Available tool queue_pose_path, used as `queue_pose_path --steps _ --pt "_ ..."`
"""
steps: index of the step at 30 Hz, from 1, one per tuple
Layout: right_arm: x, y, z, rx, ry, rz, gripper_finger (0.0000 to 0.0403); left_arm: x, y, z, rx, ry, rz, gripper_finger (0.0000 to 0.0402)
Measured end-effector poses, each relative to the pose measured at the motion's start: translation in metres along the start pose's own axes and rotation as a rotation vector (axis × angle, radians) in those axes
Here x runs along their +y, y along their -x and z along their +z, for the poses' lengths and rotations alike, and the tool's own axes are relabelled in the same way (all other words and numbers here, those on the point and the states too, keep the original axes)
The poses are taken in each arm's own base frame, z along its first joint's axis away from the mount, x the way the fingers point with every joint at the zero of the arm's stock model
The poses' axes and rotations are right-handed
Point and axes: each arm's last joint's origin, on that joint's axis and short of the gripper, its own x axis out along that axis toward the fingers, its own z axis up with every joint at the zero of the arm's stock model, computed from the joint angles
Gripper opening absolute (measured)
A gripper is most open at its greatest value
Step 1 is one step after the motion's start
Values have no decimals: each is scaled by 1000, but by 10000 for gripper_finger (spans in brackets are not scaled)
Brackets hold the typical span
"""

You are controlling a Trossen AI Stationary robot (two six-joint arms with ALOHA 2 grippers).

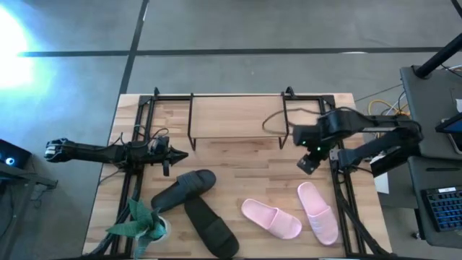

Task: Pick and place slides into the shelf
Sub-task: Put the right pink slide on the shelf

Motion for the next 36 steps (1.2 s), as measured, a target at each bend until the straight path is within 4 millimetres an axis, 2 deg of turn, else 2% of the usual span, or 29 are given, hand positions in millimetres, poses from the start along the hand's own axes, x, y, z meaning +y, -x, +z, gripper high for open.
queue_pose_path --steps 6,12,15,18,25,30,36 --pt "19 -17 -1 134 178 -11 172 0 0 0 0 0 0 0" --pt "39 -37 -15 224 344 -65 202 0 0 0 0 0 0 0" --pt "49 -49 -20 276 331 -89 206 0 0 0 0 0 0 0" --pt "57 -64 -28 328 394 -95 207 0 0 0 0 0 0 0" --pt "63 -111 -55 508 424 -11 207 0 0 0 0 0 0 0" --pt "62 -135 -65 508 446 24 207 0 0 0 0 0 0 0" --pt "72 -148 -65 422 521 112 208 0 0 0 0 0 0 0"
